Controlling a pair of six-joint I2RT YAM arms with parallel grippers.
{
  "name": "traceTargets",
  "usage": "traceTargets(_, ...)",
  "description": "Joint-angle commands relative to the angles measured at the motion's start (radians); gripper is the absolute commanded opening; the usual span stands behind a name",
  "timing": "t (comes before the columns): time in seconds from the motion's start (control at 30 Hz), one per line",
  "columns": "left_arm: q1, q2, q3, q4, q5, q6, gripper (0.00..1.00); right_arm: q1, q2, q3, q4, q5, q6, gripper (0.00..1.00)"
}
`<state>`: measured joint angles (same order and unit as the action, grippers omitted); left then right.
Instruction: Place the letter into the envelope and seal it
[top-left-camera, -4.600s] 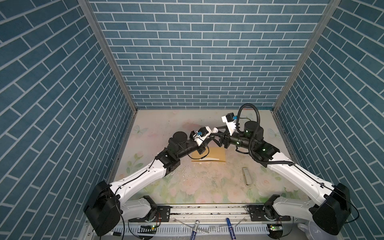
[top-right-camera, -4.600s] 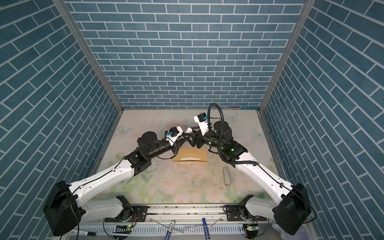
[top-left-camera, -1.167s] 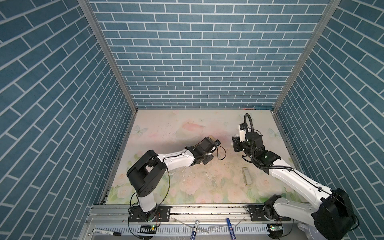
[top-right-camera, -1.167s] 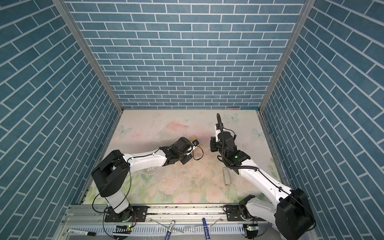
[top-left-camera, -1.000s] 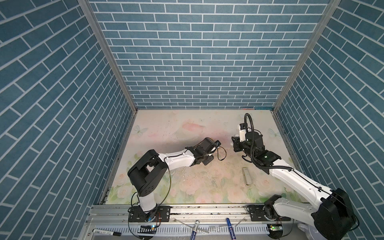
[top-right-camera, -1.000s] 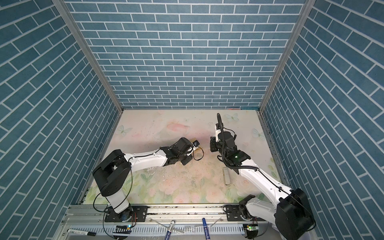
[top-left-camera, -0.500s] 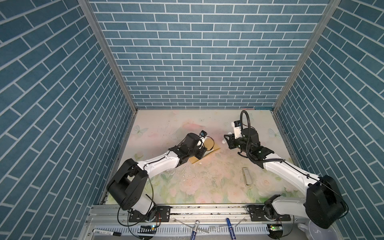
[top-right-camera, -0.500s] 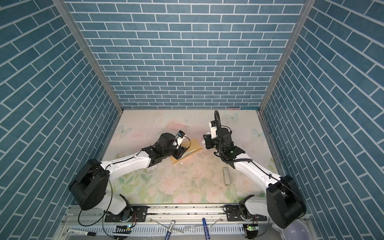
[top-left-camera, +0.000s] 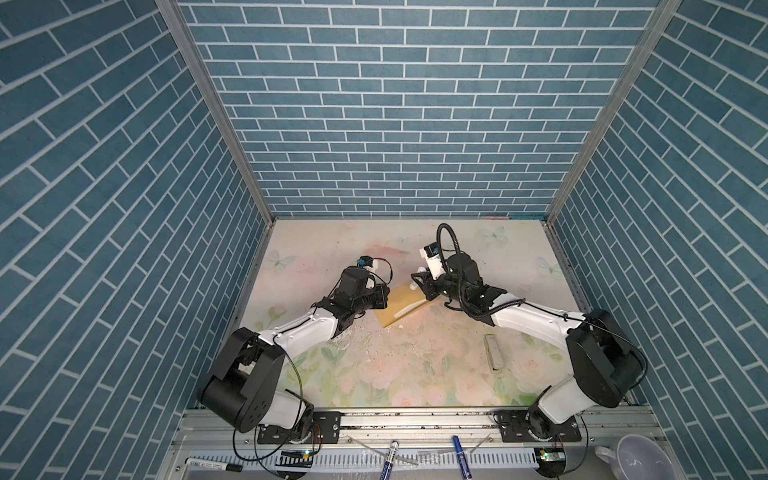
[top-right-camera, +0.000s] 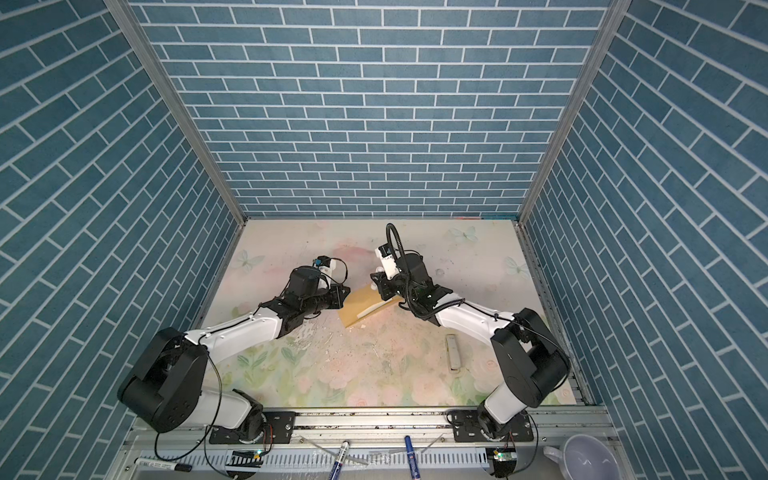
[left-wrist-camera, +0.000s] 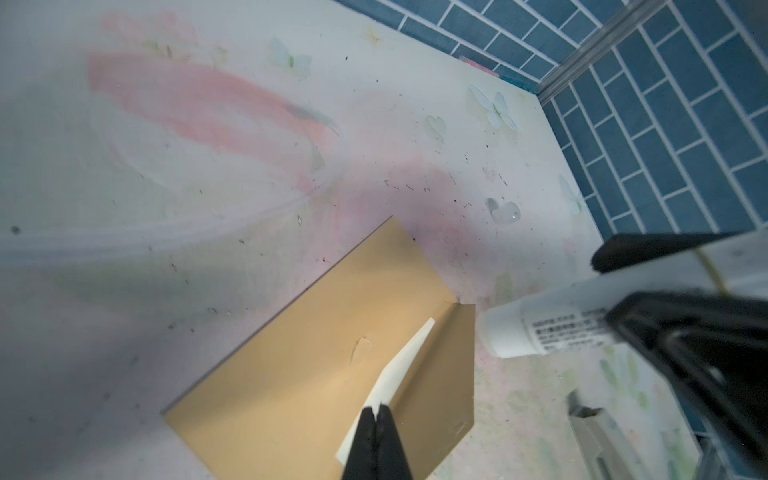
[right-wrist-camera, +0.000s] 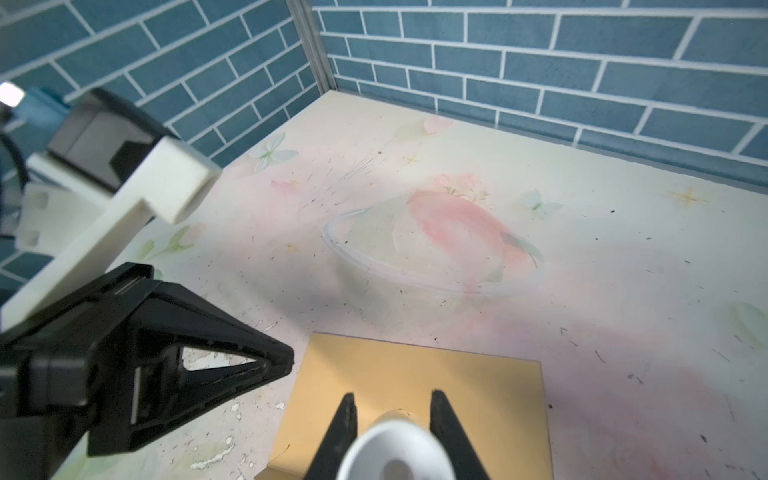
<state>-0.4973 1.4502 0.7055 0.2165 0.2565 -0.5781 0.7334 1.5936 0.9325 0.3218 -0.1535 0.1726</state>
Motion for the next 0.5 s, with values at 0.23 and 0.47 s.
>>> traceTargets(0.23, 0.020, 0.123, -0.005, 0.041, 0.043, -0.233, 0.00, 0.049, 0.115, 0.069, 0.111, 0.029, -0.119, 0.00)
traceTargets(0.47, 0.020, 0.179, -0.005, 0.022, 0.029, -0.264, 0.00, 0.063, 0.178, 0.085, 0.127, 0.025, -0.123, 0.00)
